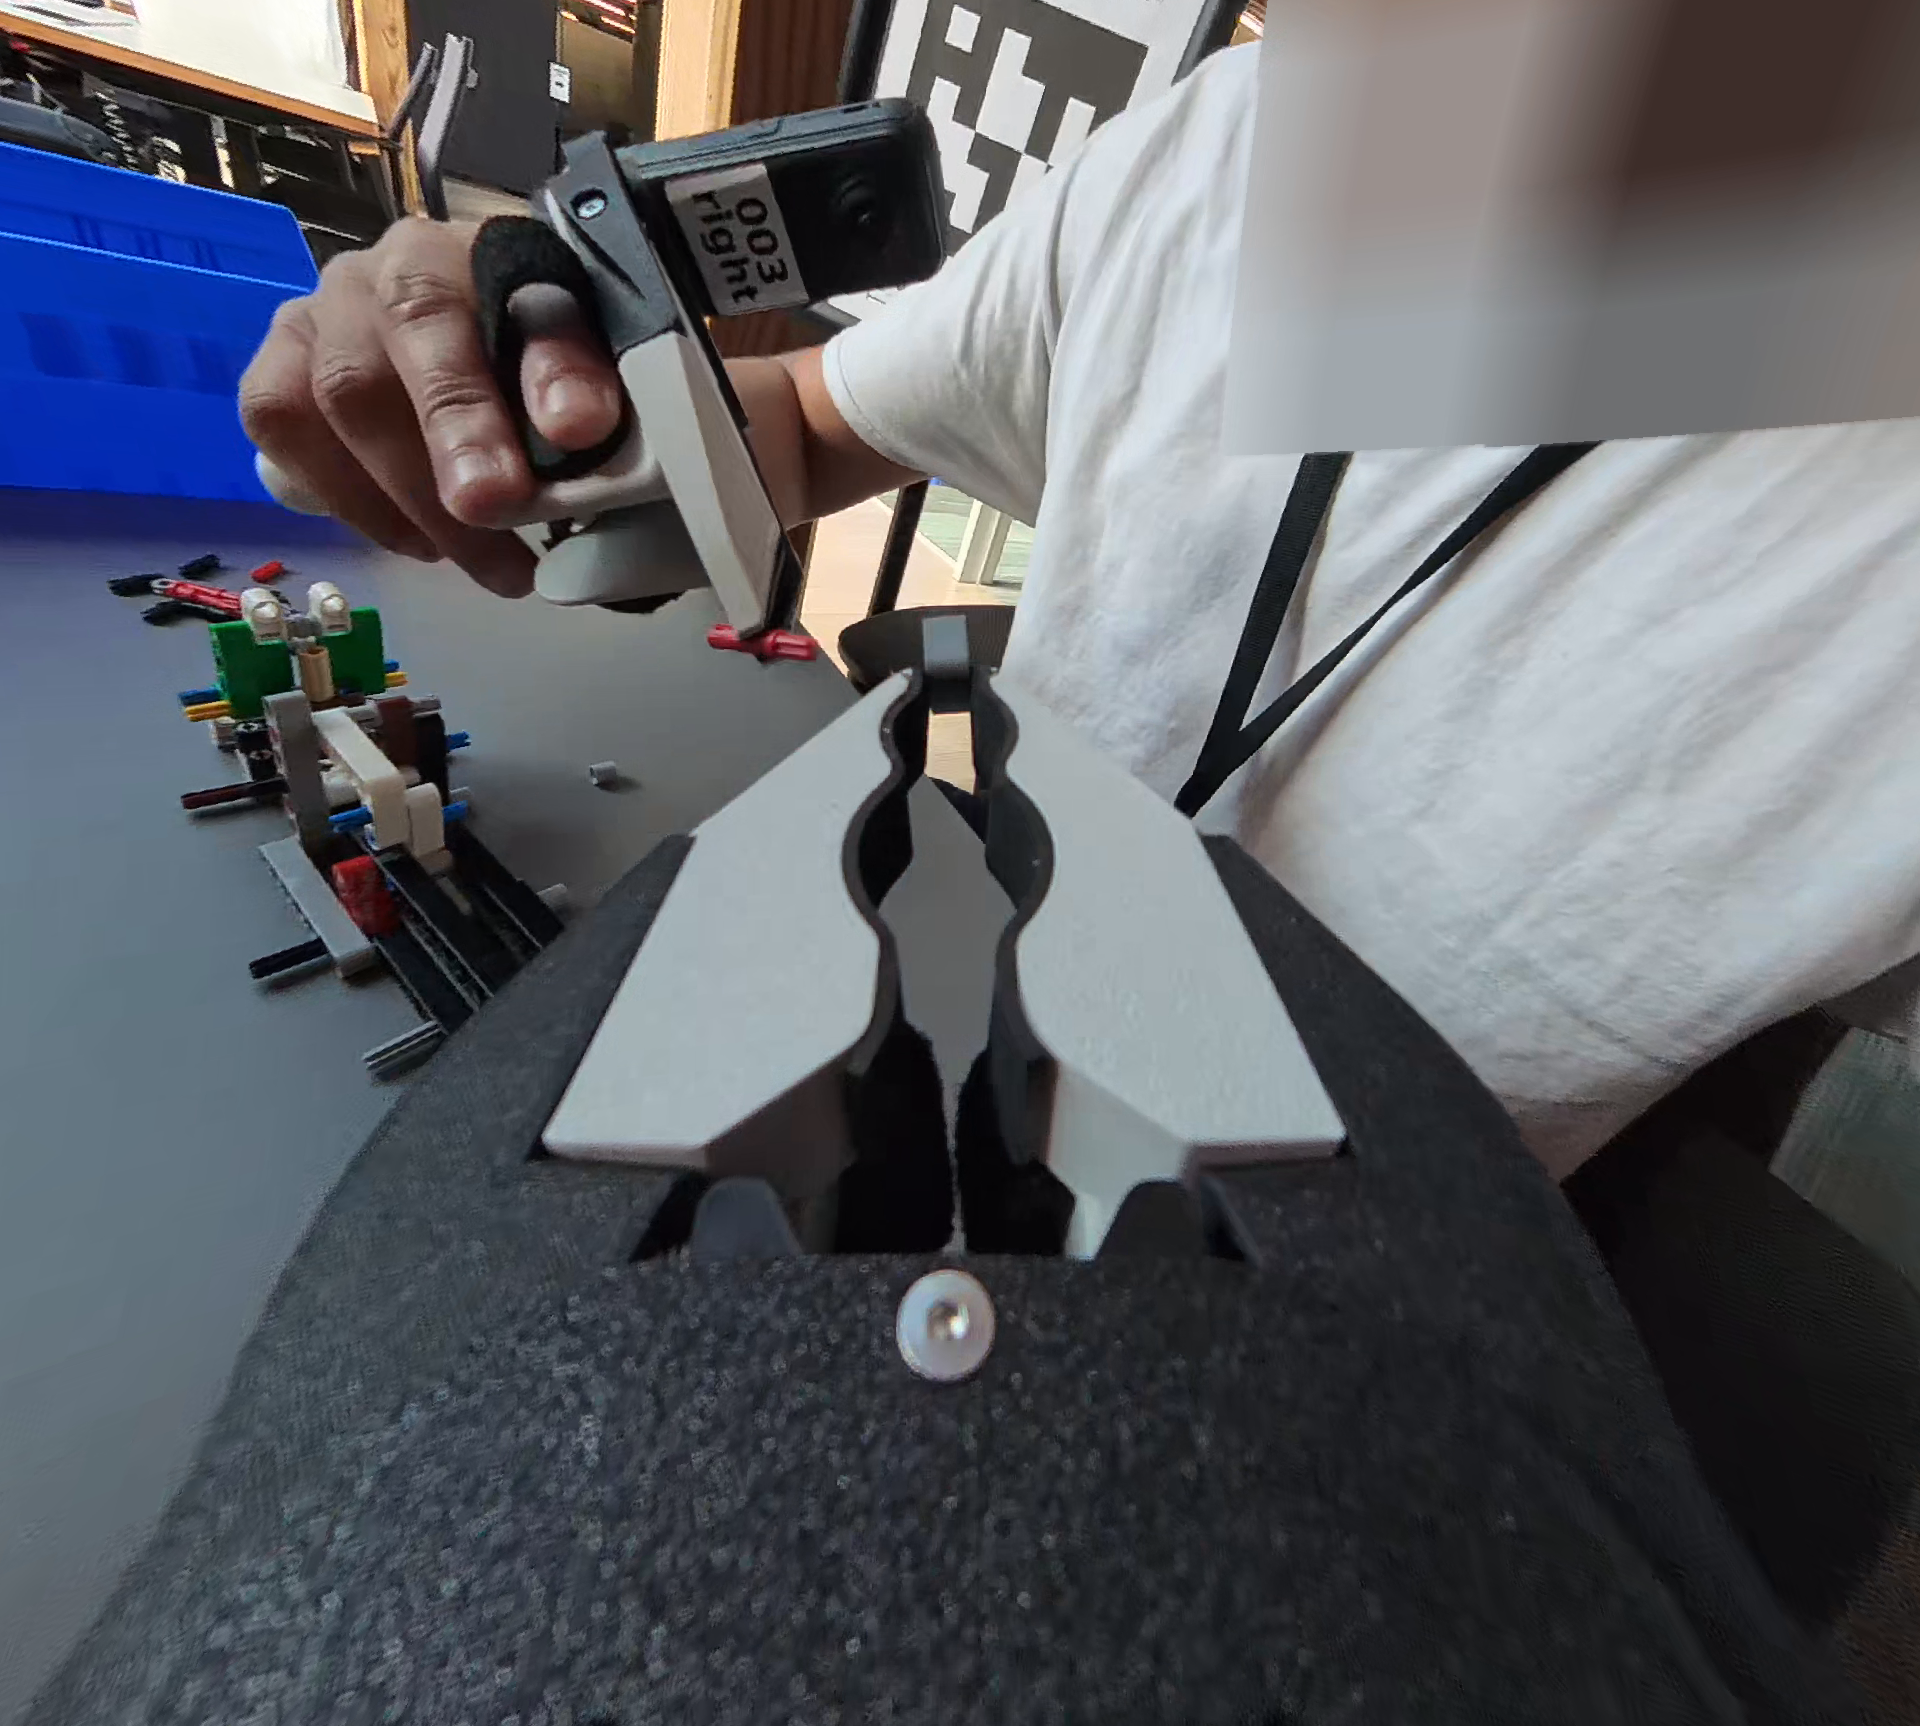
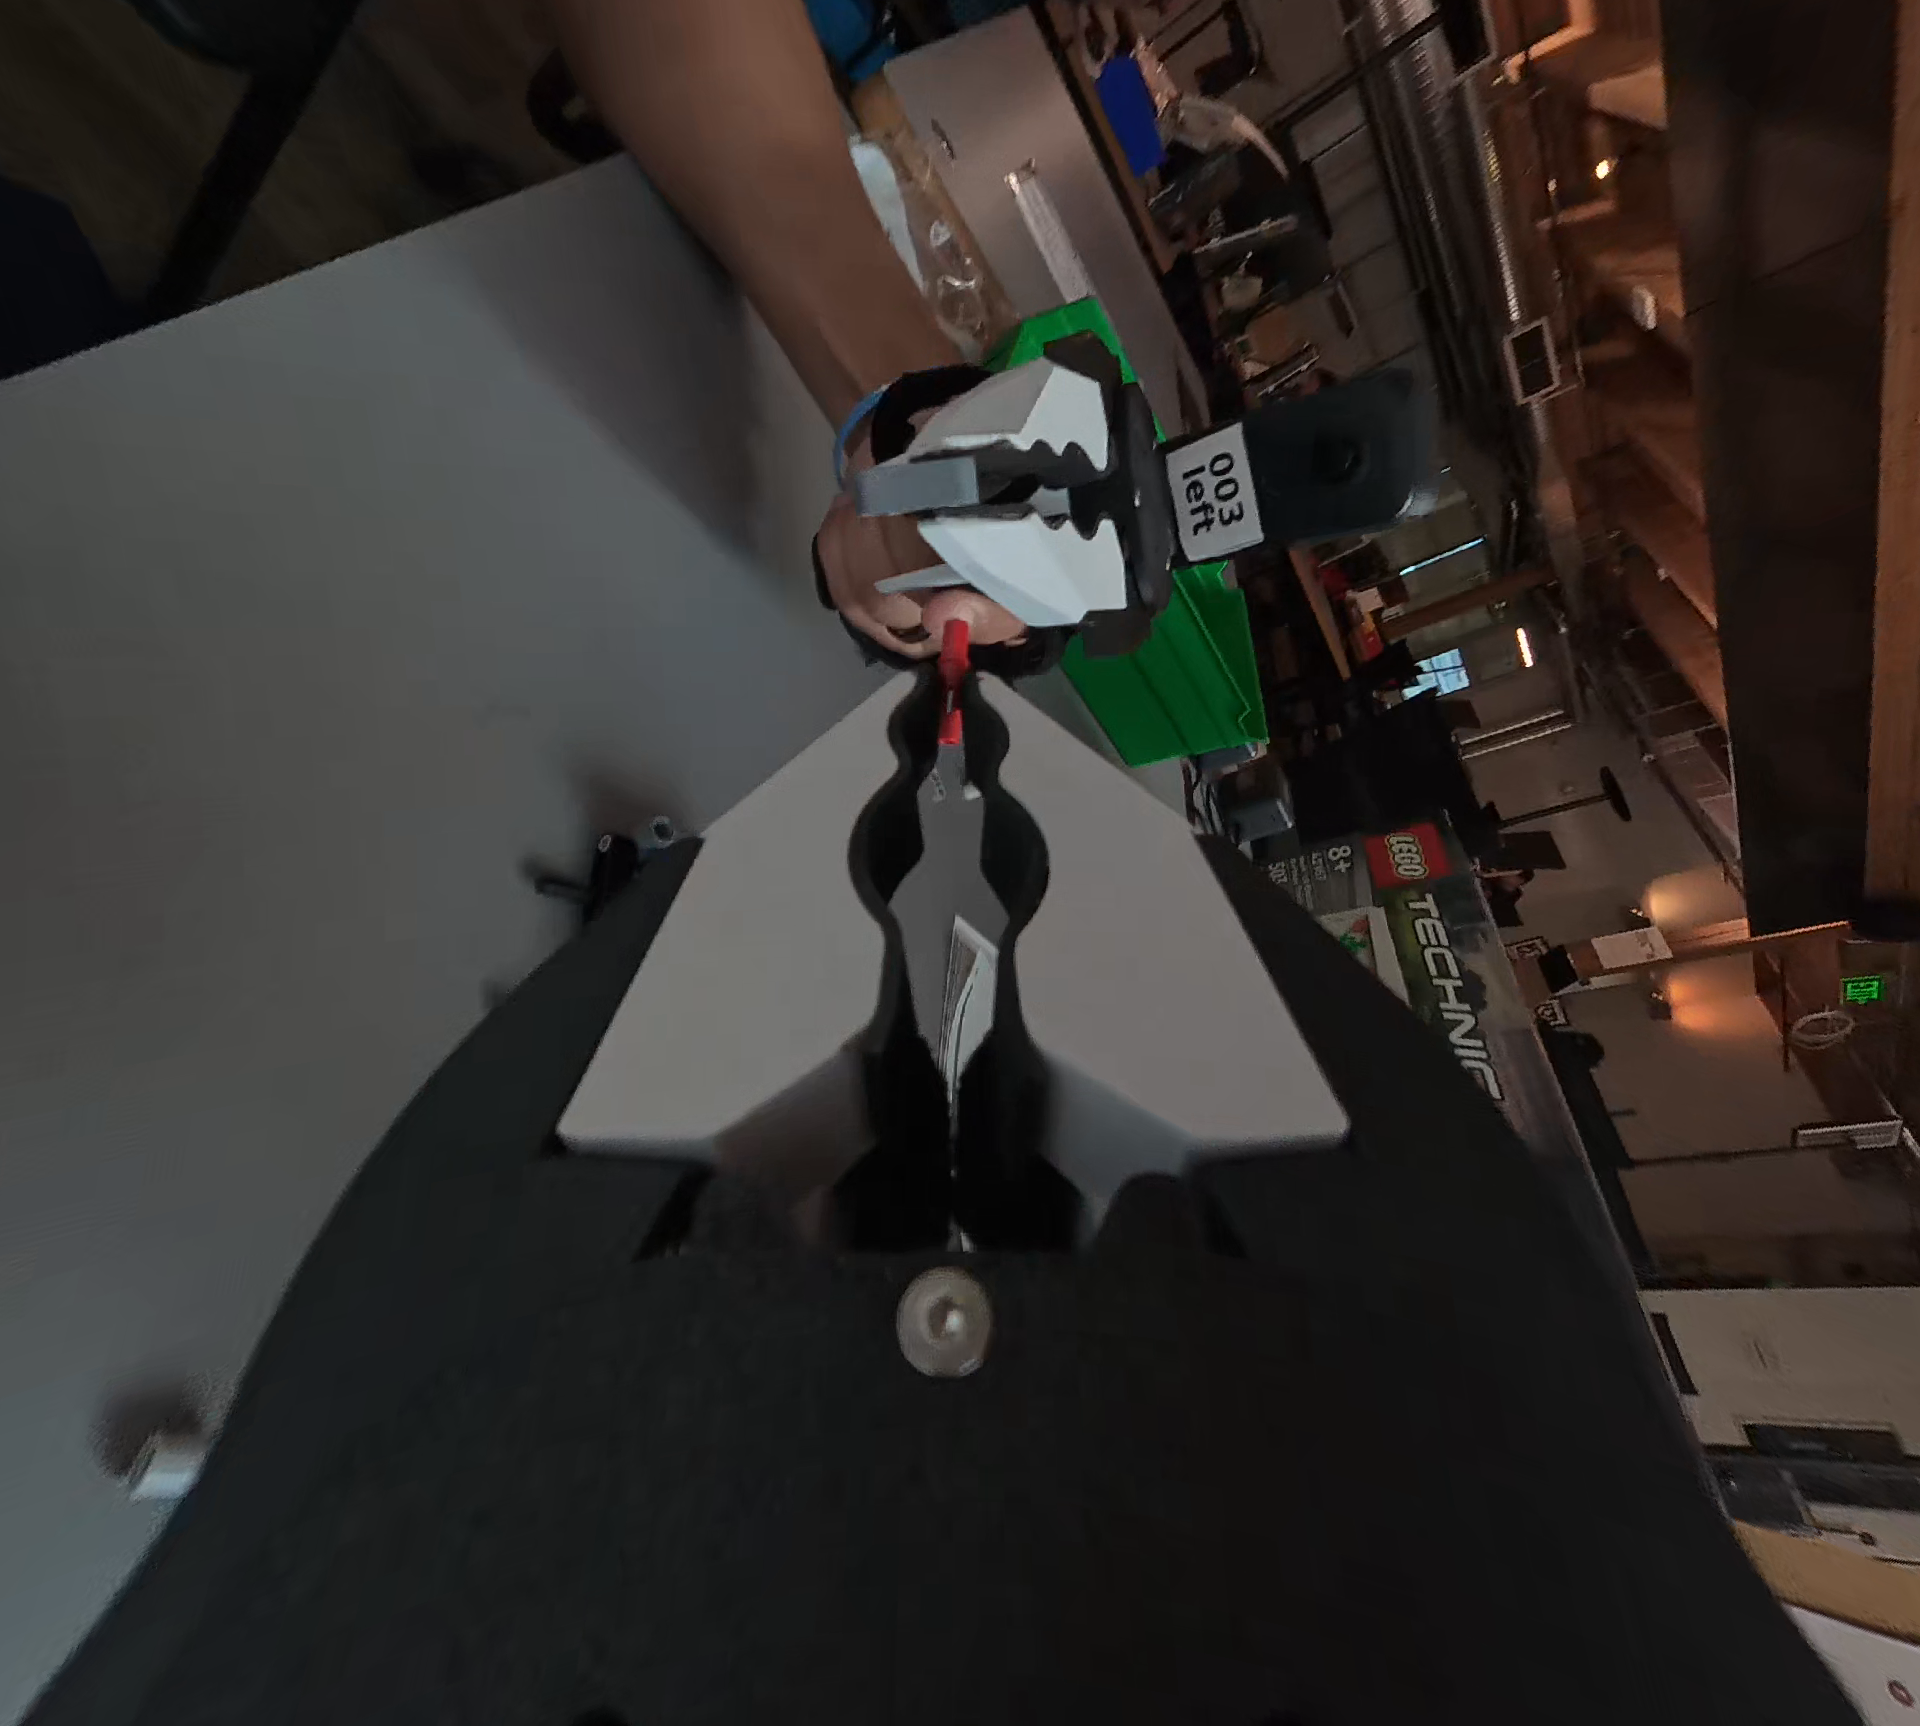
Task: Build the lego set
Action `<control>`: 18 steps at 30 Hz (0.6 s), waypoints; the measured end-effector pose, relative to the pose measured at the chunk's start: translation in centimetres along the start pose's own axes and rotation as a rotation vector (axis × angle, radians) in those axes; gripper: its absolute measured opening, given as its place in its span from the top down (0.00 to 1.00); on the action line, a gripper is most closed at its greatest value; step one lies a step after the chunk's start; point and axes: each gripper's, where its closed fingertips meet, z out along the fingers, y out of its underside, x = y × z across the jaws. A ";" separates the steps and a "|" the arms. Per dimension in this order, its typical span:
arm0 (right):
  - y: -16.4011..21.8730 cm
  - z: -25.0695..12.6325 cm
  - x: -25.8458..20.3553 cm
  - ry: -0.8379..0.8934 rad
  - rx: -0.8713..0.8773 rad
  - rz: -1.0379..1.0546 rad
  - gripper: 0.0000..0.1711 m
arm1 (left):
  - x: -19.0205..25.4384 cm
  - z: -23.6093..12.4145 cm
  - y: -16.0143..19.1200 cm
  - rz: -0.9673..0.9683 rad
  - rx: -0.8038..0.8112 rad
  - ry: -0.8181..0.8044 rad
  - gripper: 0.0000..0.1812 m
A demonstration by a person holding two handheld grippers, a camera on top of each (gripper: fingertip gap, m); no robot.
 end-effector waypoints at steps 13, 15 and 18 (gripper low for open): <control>-3.5 0.6 -1.5 0.080 0.184 -0.064 0.98 | 1.8 1.1 0.4 -0.061 0.019 0.144 0.97; -4.0 0.6 -1.3 0.090 0.204 -0.061 0.98 | 2.2 1.4 0.6 -0.070 0.013 0.167 0.97; -4.6 0.3 -1.0 0.100 0.226 -0.050 0.99 | 2.4 1.6 0.5 -0.083 0.029 0.191 0.97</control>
